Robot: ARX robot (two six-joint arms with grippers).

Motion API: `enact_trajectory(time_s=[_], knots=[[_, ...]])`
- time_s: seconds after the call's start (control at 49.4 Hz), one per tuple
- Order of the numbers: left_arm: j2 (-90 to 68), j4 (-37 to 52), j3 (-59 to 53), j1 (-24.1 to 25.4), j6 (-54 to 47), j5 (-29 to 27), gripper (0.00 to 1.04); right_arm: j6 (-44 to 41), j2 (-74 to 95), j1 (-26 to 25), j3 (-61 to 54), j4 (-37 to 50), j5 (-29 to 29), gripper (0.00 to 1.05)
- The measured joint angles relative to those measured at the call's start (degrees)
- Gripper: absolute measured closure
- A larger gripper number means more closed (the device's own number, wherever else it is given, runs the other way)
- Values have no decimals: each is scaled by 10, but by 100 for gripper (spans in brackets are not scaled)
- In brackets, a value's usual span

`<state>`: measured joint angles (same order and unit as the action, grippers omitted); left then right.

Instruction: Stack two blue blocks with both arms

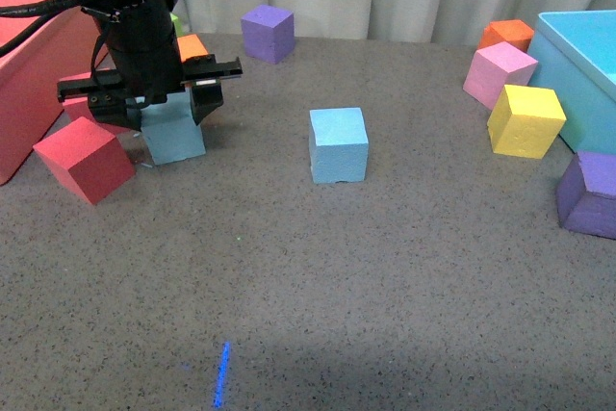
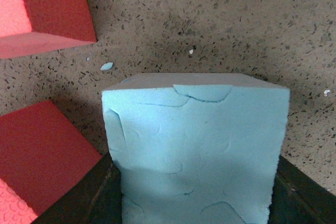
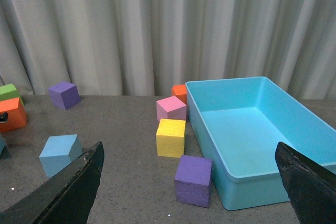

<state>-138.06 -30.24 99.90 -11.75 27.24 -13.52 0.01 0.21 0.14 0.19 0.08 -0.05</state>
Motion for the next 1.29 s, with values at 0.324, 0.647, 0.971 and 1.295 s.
enact_trajectory(time_s=[0.324, 0.647, 0.971, 1.295], knots=[[99, -3, -49, -47, 8, -13, 57, 0, 0, 0, 0, 0, 0, 10], [97, -104, 57, -167, 48, -24, 57, 0, 0, 0, 0, 0, 0, 10], [35, -133, 137, -210, 59, -35, 58, 0, 0, 0, 0, 0, 0, 10], [15, -133, 145, -209, 57, -34, 58, 0, 0, 0, 0, 0, 0, 10]])
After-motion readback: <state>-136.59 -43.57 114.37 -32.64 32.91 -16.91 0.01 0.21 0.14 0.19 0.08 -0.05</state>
